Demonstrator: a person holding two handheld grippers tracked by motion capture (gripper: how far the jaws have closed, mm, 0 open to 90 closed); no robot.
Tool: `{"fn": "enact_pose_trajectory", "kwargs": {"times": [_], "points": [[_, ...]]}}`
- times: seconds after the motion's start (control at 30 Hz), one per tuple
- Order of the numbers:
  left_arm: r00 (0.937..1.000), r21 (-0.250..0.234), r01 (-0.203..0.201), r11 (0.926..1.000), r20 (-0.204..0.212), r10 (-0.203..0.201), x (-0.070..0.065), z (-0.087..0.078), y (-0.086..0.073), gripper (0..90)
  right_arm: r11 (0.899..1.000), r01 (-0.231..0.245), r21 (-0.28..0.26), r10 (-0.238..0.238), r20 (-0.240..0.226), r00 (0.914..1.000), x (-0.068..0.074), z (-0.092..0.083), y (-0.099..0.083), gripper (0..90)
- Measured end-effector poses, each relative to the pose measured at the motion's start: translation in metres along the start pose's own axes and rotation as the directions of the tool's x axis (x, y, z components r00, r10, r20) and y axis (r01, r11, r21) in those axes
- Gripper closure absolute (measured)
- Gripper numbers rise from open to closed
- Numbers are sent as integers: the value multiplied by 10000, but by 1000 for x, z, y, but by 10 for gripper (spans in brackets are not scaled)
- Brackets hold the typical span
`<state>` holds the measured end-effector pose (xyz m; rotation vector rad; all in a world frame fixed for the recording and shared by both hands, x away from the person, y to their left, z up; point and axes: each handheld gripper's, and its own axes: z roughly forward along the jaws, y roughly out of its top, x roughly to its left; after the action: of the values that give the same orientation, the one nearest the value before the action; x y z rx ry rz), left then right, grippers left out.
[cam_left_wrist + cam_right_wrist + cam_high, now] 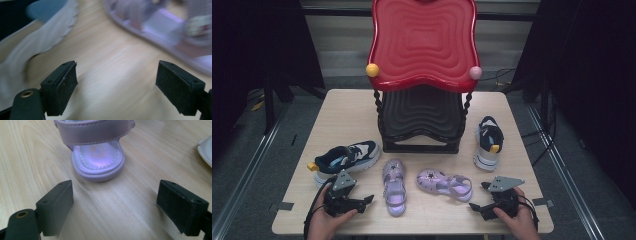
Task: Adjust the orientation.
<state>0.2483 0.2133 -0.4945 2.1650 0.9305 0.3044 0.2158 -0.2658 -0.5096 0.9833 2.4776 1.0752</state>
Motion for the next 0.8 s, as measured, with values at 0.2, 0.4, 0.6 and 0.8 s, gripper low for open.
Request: {"fn": "enact_pose_trajectory", "kwargs": {"times": [0.2, 0.4, 0.6, 0.8], "points": [[9939, 314, -692, 9971, 884, 662, -25, 4, 4, 168, 10000, 5, -2, -5, -20, 10000, 0, 0, 0, 132], [9869, 548, -1146, 9919, 1205, 1073, -45, 11, 6, 158, 10000, 14, -3, -14, -27, 10000, 0, 0, 0, 132], [9808, 494, -1427, 9885, 1411, 1345, -57, 22, 9, 147, 10000, 2, -1, -2, -29, 10000, 0, 0, 0, 132], [9785, 524, -1625, 9853, 1371, 1541, -63, 28, 12, 128, 10000, 2, 1, -2, -34, 10000, 0, 0, 0, 132]]}}
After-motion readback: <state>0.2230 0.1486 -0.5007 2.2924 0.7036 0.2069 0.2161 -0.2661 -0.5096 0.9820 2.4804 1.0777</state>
